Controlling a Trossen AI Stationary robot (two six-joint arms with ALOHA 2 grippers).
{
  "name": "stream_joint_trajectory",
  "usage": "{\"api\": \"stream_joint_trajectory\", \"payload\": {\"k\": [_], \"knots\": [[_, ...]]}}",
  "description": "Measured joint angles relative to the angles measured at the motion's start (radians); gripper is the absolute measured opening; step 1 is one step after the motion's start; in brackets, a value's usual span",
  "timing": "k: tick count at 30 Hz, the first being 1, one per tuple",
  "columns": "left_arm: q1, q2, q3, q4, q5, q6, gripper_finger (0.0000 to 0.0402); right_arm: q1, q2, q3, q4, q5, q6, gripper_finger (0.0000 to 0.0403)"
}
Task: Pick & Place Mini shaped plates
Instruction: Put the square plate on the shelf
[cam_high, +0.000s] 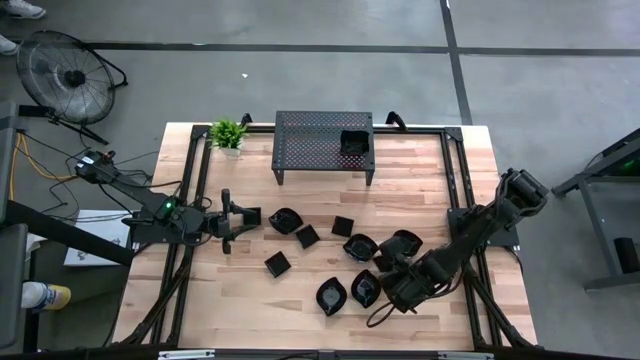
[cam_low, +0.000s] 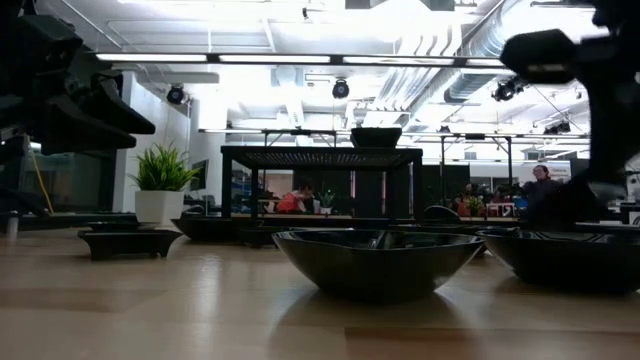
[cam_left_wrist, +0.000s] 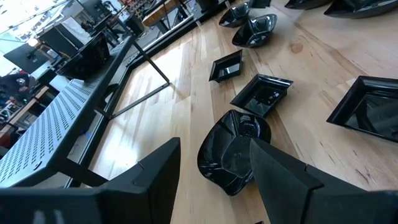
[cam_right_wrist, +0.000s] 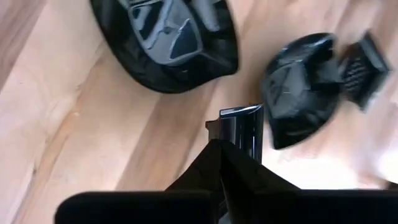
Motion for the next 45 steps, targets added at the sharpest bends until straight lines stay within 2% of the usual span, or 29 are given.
{"api": "stream_joint_trajectory", "payload": {"k": [7,15,18,23,29,35,45], "knots": [[0.000,0.000,0.000,0.000,0.000,0.000,0.0188,-0.012,0.000,0.111,-0.099,0.120,-0.008,0.0001],[0.000,0.000,0.000,0.000,0.000,-0.003,0.0188,-0.095,0.000,0.174,-0.060,0.269,-0.051,0.0000],[0.000,0.000,0.000,0.000,0.000,-0.003,0.0188,-0.140,0.000,0.175,0.015,0.279,-0.158,0.0000],[0.000,0.000,0.000,0.000,0.000,-0.003,0.0188,-0.230,0.000,0.175,0.221,0.288,-0.434,0.0000],[0.000,0.000,0.000,0.000,0.000,-0.003,0.0188,-0.381,0.000,0.175,0.464,0.231,-0.684,0.0000],[0.000,0.000,0.000,0.000,0.000,-0.003,0.0188,-0.538,0.000,0.175,0.583,0.154,-0.872,0.0000],[0.000,0.000,0.000,0.000,-0.001,-0.003,0.0188,-0.767,0.000,0.175,0.723,-0.015,-0.998,0.0000]]}}
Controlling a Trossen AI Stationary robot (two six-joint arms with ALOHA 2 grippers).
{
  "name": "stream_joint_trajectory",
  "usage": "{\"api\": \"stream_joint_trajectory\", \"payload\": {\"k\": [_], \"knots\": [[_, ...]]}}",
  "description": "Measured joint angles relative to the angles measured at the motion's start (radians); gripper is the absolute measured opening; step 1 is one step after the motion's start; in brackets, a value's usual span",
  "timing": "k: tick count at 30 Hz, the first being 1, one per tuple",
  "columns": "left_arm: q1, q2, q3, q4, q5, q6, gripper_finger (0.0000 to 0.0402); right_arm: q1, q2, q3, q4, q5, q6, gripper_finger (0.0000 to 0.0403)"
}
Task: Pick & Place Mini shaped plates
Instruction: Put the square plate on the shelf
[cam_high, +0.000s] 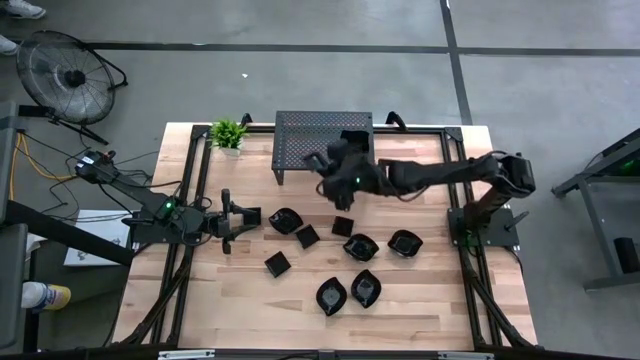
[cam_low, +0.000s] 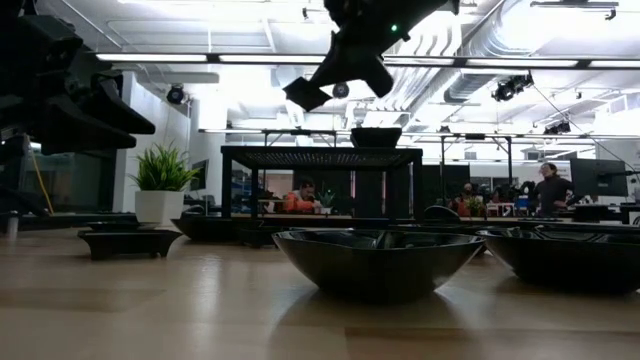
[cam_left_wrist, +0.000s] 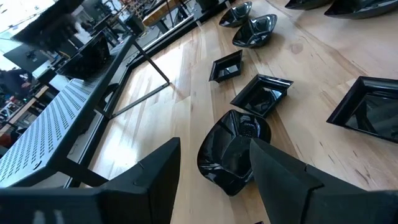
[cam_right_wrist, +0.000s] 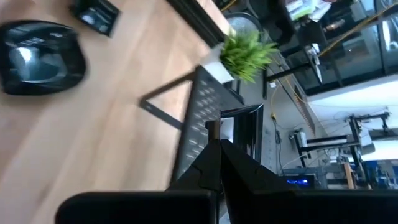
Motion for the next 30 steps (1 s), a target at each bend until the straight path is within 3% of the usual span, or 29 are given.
{"api": "stream_joint_trajectory", "payload": {"k": [6,11,15,26,30], "knots": [[0.000,0.000,0.000,0.000,-0.002,0.000,0.0188,-0.072,0.004,0.000,0.065,-0.033,0.052,0.0000],[0.000,0.000,0.000,0.002,-0.002,0.001,0.0188,-0.060,0.034,0.006,0.083,-0.016,0.103,0.0000],[0.000,0.000,0.000,0.002,-0.002,0.000,0.0188,-0.017,0.091,0.083,0.049,0.101,0.122,0.0000],[0.000,0.000,0.000,0.003,-0.003,0.004,0.0188,-0.014,0.323,0.464,-0.432,0.374,0.308,0.0000],[0.000,0.000,0.000,0.003,-0.002,0.004,0.0188,-0.026,0.376,0.529,-0.492,0.391,0.321,0.0000]]}}
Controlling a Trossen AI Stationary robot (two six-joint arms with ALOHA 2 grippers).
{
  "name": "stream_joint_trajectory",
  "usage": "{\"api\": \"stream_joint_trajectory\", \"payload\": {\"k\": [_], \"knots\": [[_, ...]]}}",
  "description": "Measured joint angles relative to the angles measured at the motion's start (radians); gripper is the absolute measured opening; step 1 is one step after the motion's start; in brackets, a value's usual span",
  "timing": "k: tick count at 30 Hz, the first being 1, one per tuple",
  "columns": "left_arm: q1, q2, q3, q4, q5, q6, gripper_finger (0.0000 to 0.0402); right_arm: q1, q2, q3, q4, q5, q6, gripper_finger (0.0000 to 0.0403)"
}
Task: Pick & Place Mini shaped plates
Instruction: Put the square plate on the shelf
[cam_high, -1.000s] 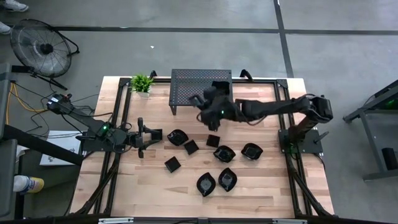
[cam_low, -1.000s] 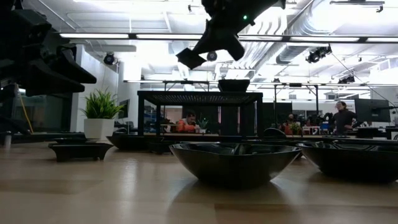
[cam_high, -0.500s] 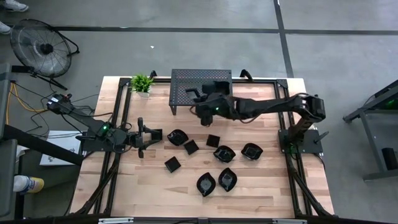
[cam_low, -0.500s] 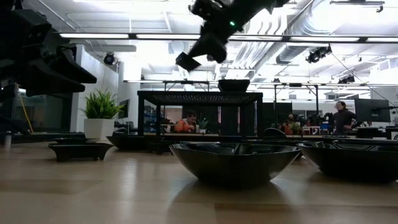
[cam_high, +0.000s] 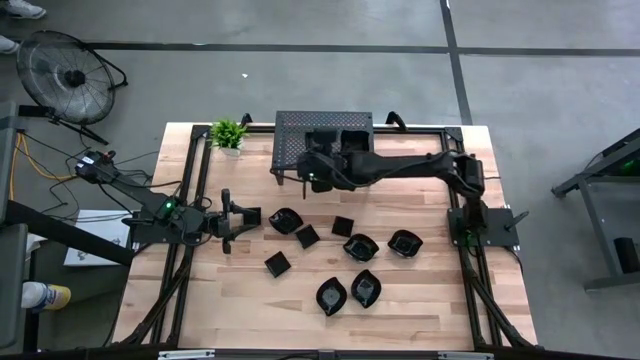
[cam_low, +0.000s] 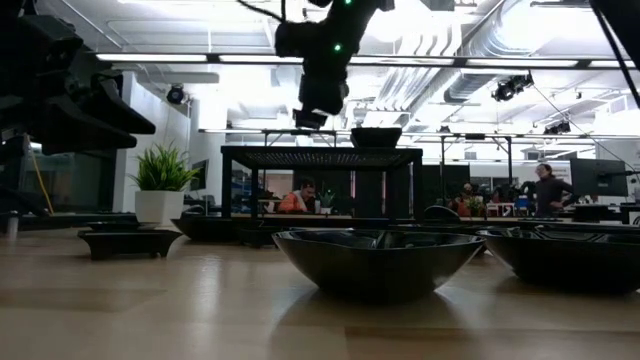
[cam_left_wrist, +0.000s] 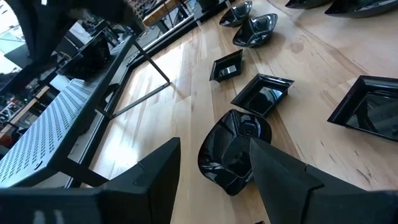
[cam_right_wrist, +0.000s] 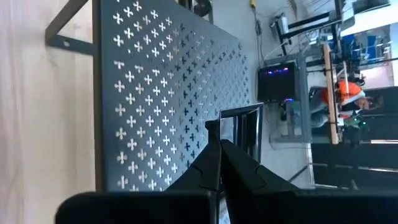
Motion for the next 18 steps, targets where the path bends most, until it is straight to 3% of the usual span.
{"api": "stream_joint_trajectory", "payload": {"k": [6,18], "knots": [[0.000,0.000,0.000,-0.002,-0.002,0.000,0.0188,-0.021,0.032,0.010,-0.041,0.047,0.021,0.0000],[0.000,0.000,0.000,-0.003,-0.002,0.000,0.0188,-0.049,0.031,0.010,-0.135,-0.042,0.125,0.0000]]}}
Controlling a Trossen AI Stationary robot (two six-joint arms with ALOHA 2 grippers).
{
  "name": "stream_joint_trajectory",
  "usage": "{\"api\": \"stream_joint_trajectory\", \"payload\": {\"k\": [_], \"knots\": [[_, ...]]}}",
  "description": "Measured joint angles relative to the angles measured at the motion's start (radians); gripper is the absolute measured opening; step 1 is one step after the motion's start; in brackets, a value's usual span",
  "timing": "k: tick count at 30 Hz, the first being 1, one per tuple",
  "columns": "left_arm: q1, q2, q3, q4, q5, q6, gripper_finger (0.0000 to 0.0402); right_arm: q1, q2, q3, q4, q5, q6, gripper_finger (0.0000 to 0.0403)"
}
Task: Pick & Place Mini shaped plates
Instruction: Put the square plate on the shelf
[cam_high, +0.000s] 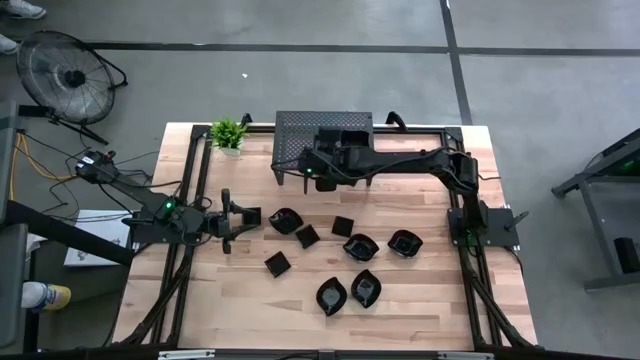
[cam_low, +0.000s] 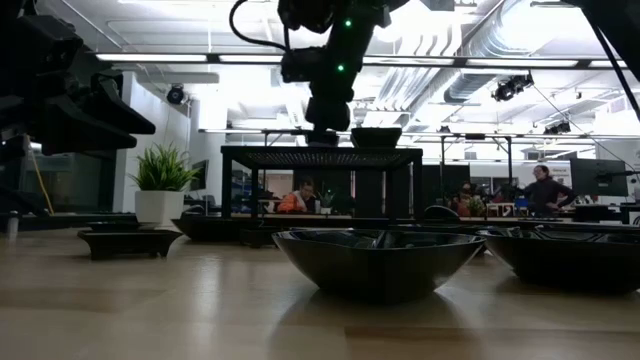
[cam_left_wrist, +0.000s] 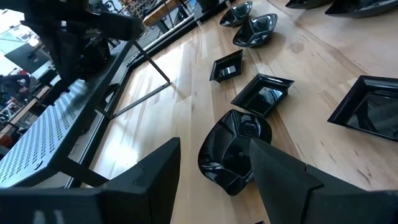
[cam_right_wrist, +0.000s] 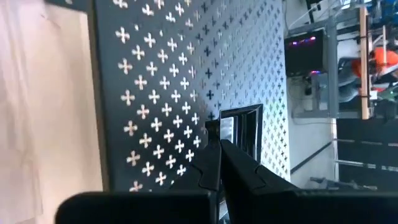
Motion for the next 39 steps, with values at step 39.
{"api": "stream_joint_trajectory", "payload": {"k": [39], "knots": [[0.000,0.000,0.000,0.000,0.004,0.000,0.0188,-0.010,0.000,0.000,-0.023,-0.081,0.006,0.0001]]}}
